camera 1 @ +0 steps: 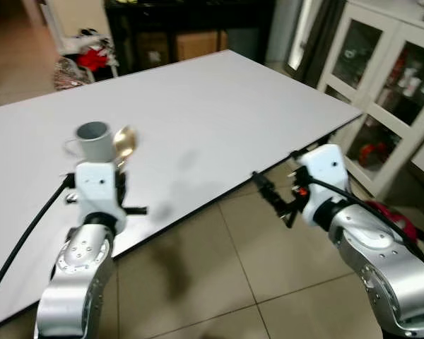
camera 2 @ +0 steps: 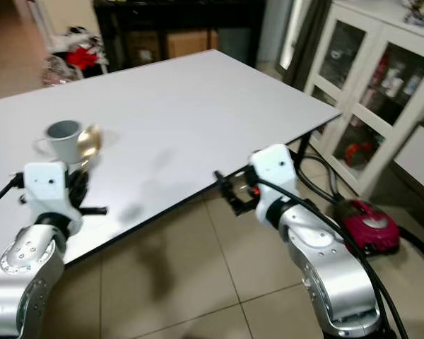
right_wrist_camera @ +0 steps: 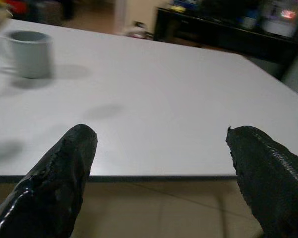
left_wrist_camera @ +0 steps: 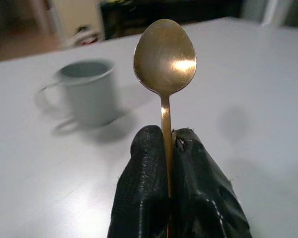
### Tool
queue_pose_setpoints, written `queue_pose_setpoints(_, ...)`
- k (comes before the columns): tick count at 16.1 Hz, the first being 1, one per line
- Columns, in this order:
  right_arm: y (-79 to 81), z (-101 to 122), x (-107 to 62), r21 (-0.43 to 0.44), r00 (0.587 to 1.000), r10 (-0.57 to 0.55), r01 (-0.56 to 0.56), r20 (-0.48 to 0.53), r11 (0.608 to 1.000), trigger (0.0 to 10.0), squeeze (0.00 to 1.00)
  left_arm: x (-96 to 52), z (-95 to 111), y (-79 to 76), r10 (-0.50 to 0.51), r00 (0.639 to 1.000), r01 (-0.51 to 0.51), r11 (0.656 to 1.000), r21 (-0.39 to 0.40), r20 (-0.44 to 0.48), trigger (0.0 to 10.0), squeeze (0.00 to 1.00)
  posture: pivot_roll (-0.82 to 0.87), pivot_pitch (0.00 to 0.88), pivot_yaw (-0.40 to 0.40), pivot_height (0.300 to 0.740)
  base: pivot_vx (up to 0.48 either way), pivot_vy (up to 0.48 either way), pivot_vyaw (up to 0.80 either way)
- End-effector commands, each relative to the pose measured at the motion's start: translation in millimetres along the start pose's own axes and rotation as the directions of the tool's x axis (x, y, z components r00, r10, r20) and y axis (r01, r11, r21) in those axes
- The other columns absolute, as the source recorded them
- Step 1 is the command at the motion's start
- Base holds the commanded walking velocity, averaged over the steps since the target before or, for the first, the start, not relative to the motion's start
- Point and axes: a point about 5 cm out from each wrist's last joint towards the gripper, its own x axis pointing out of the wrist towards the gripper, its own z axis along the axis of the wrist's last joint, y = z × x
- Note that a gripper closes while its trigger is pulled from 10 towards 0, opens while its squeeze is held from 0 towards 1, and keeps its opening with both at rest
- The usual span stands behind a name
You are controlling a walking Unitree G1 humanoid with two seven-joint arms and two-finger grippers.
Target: Setting the table
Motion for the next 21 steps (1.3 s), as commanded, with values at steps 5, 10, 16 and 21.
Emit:
queue_pose_setpoints(5,8.6,4,5.0,-0.022,0.980,0.199,-0.199,-0.005,0.980,10.0,0.00,21.4,-5,4.9,0.036,0.995,-0.036,0.999,0.005,-0.095,10.0,0.00,-0.04,0.000,0.026,0.740,0.000,0.000,0.00)
queue_pose_setpoints(10,20.2,5,5.6,-0.090,0.919,0.391,-0.394,-0.046,0.915,10.0,0.00,34.9,-23,10.7,0.144,0.961,-0.163,0.984,-0.066,-0.236,10.0,0.00,-0.03,0.000,0.026,0.740,0.000,0.000,0.00)
queue_pose_setpoints(16,26.6,4,4.8,-0.097,0.878,0.476,-0.478,-0.052,0.873,10.0,0.00,42.9,-32,7.6,0.251,0.912,-0.330,0.919,-0.217,-0.323,10.0,0.00,-0.02,0.000,0.014,0.740,0.000,0.000,0.00)
queue_pose_setpoints(21,32.1,1,1.6,-0.086,0.848,0.526,-0.529,-0.063,0.844,10.0,0.00,56.6,-39,6.6,0.282,0.875,-0.396,0.884,-0.248,-0.393,10.0,0.00,-0.03,0.000,0.022,0.740,0.000,0.000,0.00)
